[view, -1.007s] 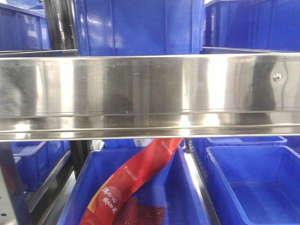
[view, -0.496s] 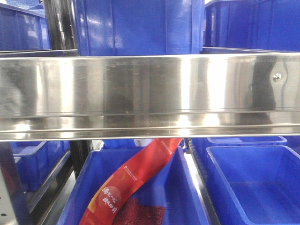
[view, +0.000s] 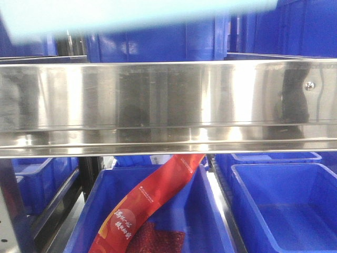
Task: Move two blue bins to right shelf middle
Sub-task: 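Raise the held cyan bin above the shelf rail with both grippers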
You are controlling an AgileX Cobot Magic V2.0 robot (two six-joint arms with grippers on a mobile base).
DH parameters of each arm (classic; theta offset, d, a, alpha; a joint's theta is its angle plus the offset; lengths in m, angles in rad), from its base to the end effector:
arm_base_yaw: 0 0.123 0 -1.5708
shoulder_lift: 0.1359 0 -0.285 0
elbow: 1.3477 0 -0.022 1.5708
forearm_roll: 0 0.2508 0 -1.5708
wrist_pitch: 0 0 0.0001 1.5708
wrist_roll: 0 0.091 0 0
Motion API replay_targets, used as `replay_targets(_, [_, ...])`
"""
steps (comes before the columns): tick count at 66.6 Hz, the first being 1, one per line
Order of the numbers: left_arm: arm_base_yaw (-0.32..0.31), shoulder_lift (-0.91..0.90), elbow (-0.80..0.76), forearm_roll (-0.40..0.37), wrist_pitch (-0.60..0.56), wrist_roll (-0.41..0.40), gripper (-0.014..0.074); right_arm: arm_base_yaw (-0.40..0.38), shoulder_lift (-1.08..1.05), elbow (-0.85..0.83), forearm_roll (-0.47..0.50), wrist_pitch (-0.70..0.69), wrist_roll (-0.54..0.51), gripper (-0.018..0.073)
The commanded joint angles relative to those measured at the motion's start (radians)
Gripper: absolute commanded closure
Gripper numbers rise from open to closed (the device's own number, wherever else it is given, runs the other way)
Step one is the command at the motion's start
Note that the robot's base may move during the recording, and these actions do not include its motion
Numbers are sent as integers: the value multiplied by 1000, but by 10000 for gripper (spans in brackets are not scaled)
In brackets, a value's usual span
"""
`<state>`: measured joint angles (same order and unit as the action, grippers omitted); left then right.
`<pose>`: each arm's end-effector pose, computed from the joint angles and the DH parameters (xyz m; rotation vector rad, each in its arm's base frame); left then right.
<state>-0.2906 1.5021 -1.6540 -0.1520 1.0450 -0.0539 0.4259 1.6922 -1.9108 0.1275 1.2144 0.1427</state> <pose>0.3035 -0.1032 0.4233 0.2546 2.3785 -0.3564 0.3240 0.1589 0.4239 -0.3504 2.4888 0.4051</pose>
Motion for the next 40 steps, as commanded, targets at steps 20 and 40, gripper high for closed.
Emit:
replay_targets(20, [-18, 33, -13, -60, 13, 28, 588, 14, 80, -19, 59, -62, 5, 641])
replay_targets(40, [-18, 29, -16, -60, 7, 28, 93, 14, 74, -19, 24, -55, 5, -12])
